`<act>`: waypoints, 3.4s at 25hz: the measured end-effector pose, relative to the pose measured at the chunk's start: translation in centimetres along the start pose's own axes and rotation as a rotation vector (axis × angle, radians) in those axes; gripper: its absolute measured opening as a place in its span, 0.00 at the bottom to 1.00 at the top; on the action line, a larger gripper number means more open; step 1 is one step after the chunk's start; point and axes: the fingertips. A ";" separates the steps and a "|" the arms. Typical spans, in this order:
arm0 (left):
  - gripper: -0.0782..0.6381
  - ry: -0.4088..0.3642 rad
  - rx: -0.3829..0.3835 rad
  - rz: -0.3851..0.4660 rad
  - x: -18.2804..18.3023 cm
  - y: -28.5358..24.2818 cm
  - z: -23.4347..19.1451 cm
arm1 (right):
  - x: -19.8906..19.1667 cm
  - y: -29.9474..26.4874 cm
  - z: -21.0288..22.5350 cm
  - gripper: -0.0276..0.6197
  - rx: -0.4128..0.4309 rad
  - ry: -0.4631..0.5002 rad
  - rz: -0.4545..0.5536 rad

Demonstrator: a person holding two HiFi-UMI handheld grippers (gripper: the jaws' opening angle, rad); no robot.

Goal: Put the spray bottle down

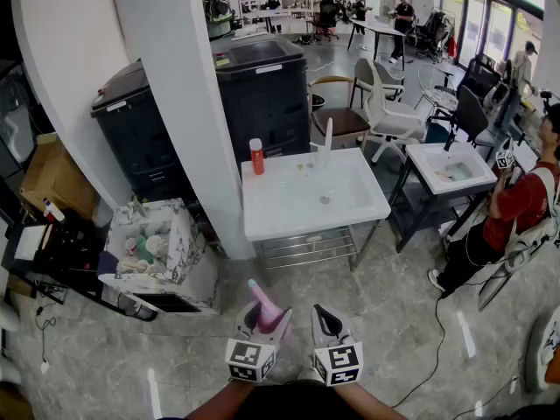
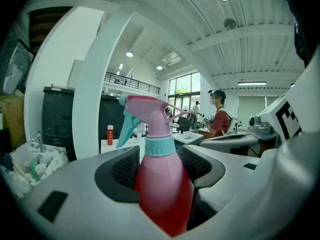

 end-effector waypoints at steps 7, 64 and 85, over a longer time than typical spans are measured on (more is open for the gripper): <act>0.50 0.009 -0.022 -0.009 -1.1 -1.3 1.7 | 0.4 0.5 1.5 0.04 0.027 0.129 0.038; 0.50 -0.085 -0.113 -0.052 7.9 -55.1 -33.9 | 14.5 -53.9 26.1 0.04 -0.088 0.036 0.016; 0.50 -0.075 0.040 -0.015 4.7 -75.1 -39.9 | 17.6 -68.5 35.6 0.04 0.065 -0.033 0.024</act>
Point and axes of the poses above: the fingertips, and each gripper's own axes: y backward along the fingers, z to its right, x out of its top, and after that the axes turned 1 degree about -x, right-handed
